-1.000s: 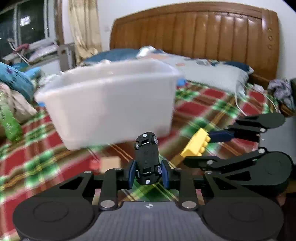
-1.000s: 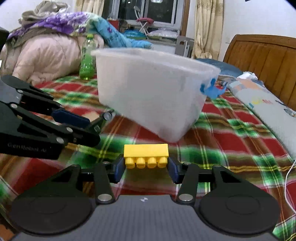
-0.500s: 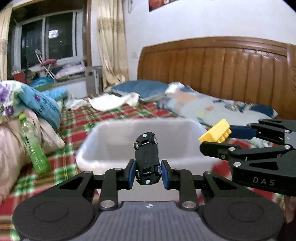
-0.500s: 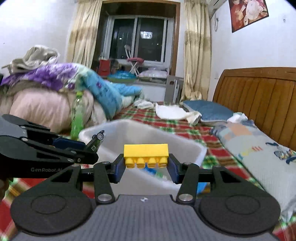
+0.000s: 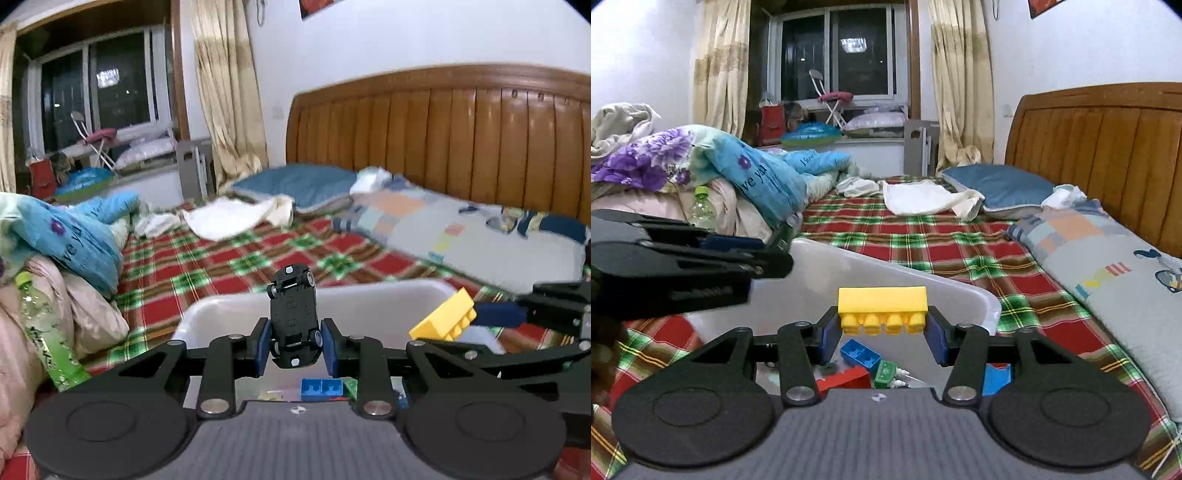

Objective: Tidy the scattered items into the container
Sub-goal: 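Carry the black car and yellow brick over the bin and release both, then withdraw both open tools from the bin toward the last toys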

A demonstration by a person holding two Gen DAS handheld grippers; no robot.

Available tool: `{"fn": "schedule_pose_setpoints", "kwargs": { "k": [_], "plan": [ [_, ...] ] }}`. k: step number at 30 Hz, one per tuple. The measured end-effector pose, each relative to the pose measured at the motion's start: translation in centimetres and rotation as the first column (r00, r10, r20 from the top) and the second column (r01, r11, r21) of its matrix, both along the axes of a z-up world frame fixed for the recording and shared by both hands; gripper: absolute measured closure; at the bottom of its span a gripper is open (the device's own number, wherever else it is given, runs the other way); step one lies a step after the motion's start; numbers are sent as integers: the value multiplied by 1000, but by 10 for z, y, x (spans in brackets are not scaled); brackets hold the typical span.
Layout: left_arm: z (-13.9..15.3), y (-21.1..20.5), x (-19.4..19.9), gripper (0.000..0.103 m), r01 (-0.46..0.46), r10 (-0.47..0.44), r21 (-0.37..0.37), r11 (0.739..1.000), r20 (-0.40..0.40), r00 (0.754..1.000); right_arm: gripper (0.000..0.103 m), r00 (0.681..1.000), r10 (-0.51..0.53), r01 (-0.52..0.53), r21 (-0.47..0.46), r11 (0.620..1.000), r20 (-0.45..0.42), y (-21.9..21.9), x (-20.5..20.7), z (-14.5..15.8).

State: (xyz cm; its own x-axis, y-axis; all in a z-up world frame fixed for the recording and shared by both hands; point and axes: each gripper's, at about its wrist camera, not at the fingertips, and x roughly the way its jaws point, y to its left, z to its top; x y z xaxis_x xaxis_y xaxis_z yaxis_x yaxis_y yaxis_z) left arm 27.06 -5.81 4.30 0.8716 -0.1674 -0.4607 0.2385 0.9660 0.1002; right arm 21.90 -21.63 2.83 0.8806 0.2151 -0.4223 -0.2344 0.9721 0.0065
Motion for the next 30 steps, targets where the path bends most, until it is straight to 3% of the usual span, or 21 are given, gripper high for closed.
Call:
{"fn": "schedule_pose_setpoints", "kwargs": {
  "k": [3,5,6,20,24,30],
  "plan": [
    [-10,-1,11,66,-4,5,9,1000,-77,997,47,999,1,-1,-18,1000,-39,1,12,-5],
    [-13,2,5,48,-14,16,22,1000,-61,998,43,999,1,-2,-31,1000,-34,2,12,-7],
    [-15,4,3,45,-14,15,28,1000,-59,998,41,1000,0,-1,-34,999,-28,2,10,-7],
    [-13,48,-72,33,-28,27,-13,1000,-37,999,28,991,53,-45,-66,997,122,26,-71,16],
    [-42,63,-91,33,-17,16,-1,1000,-100,995,29,990,121,-116,-69,991,75,37,-92,1],
    [-83,72,-100,33,-11,14,18,1000,-203,979,37,966,250,-255,-114,960,-60,64,-97,-54]
  ]
}}
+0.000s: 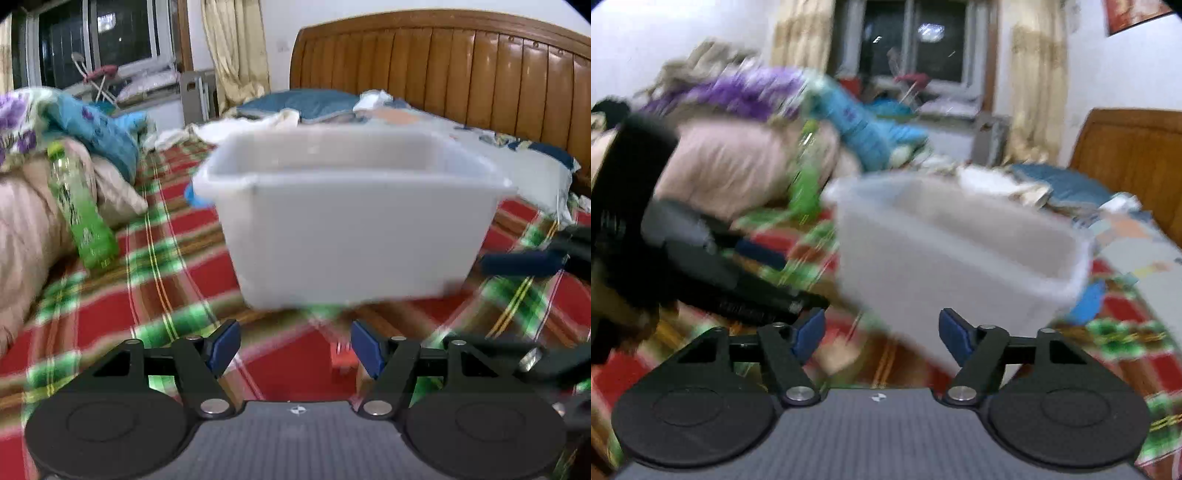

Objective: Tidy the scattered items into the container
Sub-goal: 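Withdraw both open tools from the bin toward the last toys, then grasp the small red block with the left tool while the right tool grasps the cardboard cube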

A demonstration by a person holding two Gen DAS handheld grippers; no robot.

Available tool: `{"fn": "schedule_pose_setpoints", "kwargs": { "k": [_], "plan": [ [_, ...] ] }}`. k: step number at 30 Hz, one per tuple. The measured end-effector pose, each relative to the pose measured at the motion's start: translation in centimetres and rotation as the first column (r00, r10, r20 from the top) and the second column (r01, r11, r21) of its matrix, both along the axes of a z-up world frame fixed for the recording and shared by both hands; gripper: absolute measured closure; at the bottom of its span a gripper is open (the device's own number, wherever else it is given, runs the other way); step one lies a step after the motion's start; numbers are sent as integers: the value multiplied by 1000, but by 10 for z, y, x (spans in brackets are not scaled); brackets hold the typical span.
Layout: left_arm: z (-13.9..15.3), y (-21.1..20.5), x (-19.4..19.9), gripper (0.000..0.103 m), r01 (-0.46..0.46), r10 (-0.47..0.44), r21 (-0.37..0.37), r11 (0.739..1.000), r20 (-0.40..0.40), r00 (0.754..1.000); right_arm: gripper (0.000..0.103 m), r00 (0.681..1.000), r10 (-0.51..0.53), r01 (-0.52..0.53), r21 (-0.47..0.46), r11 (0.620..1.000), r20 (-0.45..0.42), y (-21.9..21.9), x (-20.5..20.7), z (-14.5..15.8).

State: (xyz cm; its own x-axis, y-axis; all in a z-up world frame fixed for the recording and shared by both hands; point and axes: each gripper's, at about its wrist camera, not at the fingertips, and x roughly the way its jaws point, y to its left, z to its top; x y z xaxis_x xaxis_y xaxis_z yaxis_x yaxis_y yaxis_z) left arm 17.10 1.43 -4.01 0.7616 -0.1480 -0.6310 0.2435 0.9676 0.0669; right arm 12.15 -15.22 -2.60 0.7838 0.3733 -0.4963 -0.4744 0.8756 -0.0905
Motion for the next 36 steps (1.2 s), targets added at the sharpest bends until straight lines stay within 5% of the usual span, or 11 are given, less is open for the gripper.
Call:
{"fn": "schedule_pose_setpoints", "kwargs": {
  "k": [9,15,19,21,23,25,29,30,36],
  "plan": [
    [-17,3,3,34,29,-29,-21,999,-40,999,61,991,104,-109,-56,993,-83,37,45,-45],
    [-25,-2,3,34,57,-60,-50,997,-64,996,61,997,69,-75,-146,986,-44,31,26,-47],
    [-33,-16,4,34,71,-75,-58,996,-67,995,61,998,31,-37,-114,993,-52,4,15,-51],
    [-38,-23,9,42,66,-70,-57,996,-74,995,61,997,7,-14,-87,996,-75,-4,16,-54],
    [-44,-27,15,68,53,-58,-50,997,-101,993,60,996,-11,5,-68,998,-93,-10,19,-56],
    [-43,-30,14,81,45,-47,-23,999,-89,995,54,995,-22,18,-48,999,-96,-12,19,-57],
    [-41,-34,7,81,55,-53,22,998,-67,996,54,995,-35,30,-51,998,-94,-8,22,-57],
    [-39,-33,5,81,53,-51,25,998,-62,997,65,995,-39,34,-54,998,-95,-7,21,-56],
    [-15,-36,-1,81,74,-74,75,994,-2,997,65,997,-61,59,-39,998,-44,-13,10,-39]
  ]
}}
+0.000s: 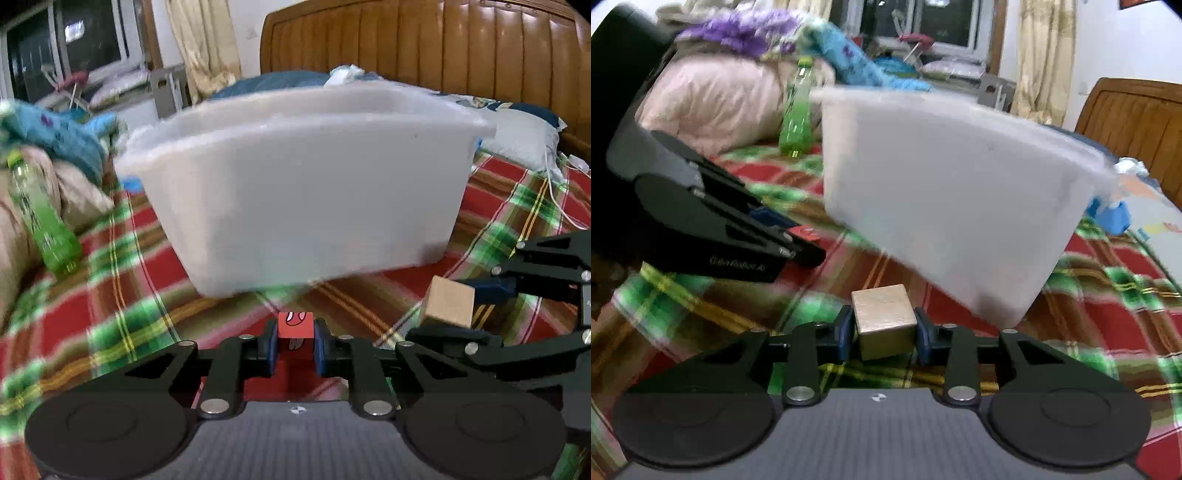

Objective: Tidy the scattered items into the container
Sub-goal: 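Grasp the small red block with the left tool while the right tool grasps the cardboard cube, then carry the red block and cardboard cube over the bin and release both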

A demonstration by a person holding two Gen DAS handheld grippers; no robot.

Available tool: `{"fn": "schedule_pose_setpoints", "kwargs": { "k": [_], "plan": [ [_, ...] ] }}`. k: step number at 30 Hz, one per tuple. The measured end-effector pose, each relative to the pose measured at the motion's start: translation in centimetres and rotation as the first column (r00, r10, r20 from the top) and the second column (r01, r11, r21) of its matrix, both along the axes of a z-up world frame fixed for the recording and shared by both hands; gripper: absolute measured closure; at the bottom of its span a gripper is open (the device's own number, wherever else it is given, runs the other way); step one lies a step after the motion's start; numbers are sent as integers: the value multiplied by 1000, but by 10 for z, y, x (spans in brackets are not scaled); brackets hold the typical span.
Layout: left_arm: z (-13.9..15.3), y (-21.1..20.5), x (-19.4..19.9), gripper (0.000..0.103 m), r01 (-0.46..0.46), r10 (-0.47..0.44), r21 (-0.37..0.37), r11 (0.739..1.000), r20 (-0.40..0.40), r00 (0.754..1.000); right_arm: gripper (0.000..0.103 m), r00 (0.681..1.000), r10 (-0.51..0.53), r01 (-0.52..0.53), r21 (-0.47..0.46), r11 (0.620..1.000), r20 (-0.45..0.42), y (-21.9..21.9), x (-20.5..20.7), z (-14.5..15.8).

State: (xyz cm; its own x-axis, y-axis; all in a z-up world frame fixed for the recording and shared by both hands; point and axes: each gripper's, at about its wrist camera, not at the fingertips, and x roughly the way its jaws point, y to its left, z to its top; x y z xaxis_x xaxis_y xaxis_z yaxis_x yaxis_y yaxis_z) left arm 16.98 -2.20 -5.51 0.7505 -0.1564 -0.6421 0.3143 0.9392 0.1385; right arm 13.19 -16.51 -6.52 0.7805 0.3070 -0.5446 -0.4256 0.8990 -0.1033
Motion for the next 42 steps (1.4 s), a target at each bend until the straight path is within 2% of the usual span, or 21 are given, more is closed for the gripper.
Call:
{"fn": "schedule_pose_setpoints", "kwargs": {
  "k": [9,17,24,28,33,38,42],
  "plan": [
    [40,11,3,81,-55,59,-56,997,65,996,65,994,-32,25,67,997,107,-7,-6,44],
    [79,14,12,81,-64,77,-107,992,127,989,65,979,-85,60,134,989,186,-17,-4,82],
    [103,10,26,81,-68,92,-161,985,145,985,65,973,-141,103,200,974,185,-34,19,98],
    [113,5,45,81,-80,107,-186,979,143,984,65,976,-155,117,230,966,153,-43,34,98],
    [111,-4,77,81,-98,120,-177,979,115,986,65,977,-173,140,237,961,125,-49,60,97],
    [93,-16,104,81,-109,119,-117,987,79,990,65,980,-183,164,201,966,78,-50,86,88],
    [78,-17,117,81,-116,121,-109,987,38,992,65,982,-186,178,180,967,32,-49,96,77]
  ]
}}
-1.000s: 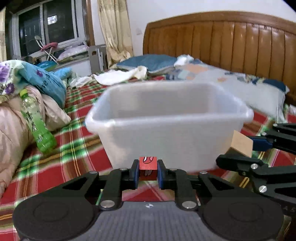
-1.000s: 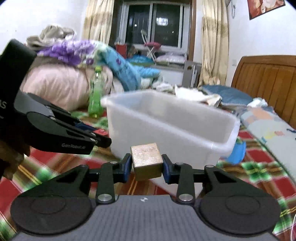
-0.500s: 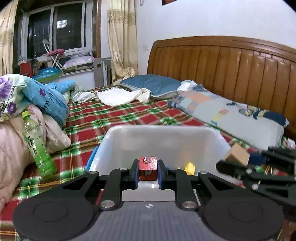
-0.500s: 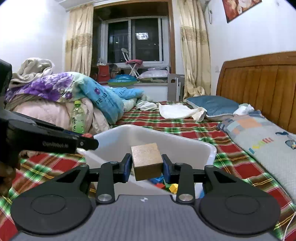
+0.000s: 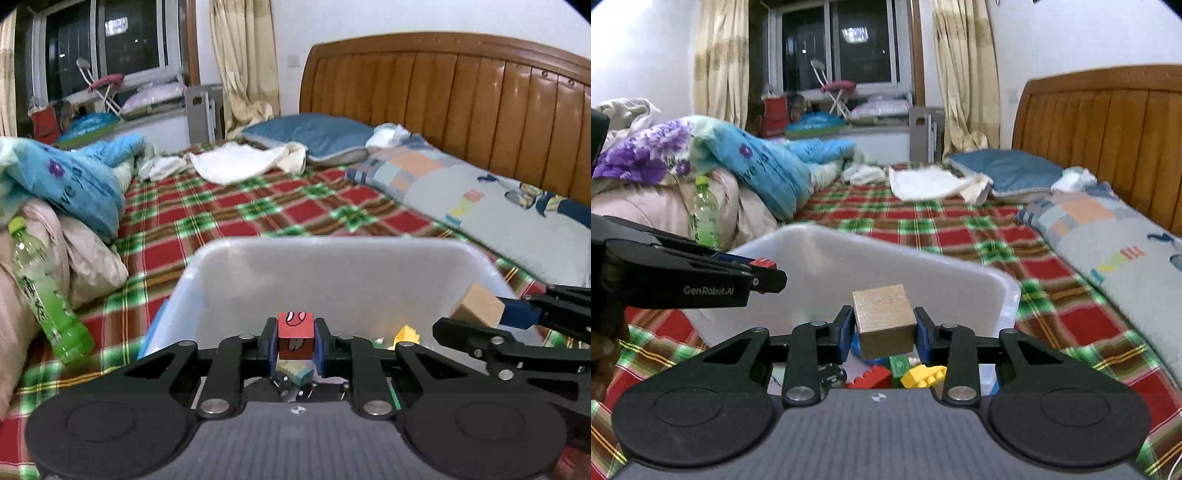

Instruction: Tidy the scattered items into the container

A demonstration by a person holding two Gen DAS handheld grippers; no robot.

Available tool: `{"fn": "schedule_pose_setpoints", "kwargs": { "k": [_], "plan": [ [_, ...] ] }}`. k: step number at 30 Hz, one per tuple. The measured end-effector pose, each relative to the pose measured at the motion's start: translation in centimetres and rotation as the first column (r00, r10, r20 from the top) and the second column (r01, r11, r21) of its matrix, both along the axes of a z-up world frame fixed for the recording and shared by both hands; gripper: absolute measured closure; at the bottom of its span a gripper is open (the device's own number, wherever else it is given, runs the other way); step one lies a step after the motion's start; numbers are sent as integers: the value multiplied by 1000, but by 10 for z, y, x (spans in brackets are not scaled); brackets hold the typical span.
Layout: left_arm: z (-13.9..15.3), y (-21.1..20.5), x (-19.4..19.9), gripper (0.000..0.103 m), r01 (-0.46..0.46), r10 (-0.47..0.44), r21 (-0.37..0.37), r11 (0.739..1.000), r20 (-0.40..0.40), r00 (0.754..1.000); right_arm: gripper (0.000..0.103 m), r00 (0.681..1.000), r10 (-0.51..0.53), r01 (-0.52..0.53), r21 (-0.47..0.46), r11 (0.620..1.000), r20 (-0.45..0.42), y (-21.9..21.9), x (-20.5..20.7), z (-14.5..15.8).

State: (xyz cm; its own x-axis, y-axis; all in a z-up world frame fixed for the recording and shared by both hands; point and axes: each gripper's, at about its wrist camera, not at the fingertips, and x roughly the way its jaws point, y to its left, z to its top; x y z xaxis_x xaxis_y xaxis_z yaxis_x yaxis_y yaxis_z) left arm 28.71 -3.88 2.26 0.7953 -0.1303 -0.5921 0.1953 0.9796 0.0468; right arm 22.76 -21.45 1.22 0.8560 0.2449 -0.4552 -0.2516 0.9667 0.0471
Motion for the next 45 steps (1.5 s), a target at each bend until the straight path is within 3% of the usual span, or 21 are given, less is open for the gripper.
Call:
{"fn": "schedule_pose_setpoints", "kwargs": {
  "k": [3,6,7,8,17,24,34,45],
  "plan": [
    [-9,-3,2,79,15,-15,11,1000,-17,1000,63,1000,6,-6,-13,1000,-18,0,2,-5],
    [-10,-6,-5,52,14,-14,40,999,7,1000,46,1000,6,-7,-32,999,-13,1,1,-4],
    [-8,-7,-9,37,11,-12,47,999,20,1000,46,1000,5,-6,-31,1000,-10,1,0,-2],
    [-6,-7,-13,30,8,-9,53,999,30,999,45,1000,5,-5,-29,1000,-7,1,-1,-1],
    [16,6,-58,27,-32,30,23,999,53,998,23,1000,-13,14,-56,998,20,6,-31,17],
    [21,15,-104,26,-58,56,21,998,83,995,15,1000,-18,19,-52,998,15,16,-69,25],
    [-9,28,-158,23,-62,63,-18,998,76,995,10,999,-16,14,-38,999,-44,23,-109,-2],
    [-1,40,-195,19,-53,66,-117,992,109,992,10,994,-40,39,-13,999,-101,21,-127,-27]
  ]
}}
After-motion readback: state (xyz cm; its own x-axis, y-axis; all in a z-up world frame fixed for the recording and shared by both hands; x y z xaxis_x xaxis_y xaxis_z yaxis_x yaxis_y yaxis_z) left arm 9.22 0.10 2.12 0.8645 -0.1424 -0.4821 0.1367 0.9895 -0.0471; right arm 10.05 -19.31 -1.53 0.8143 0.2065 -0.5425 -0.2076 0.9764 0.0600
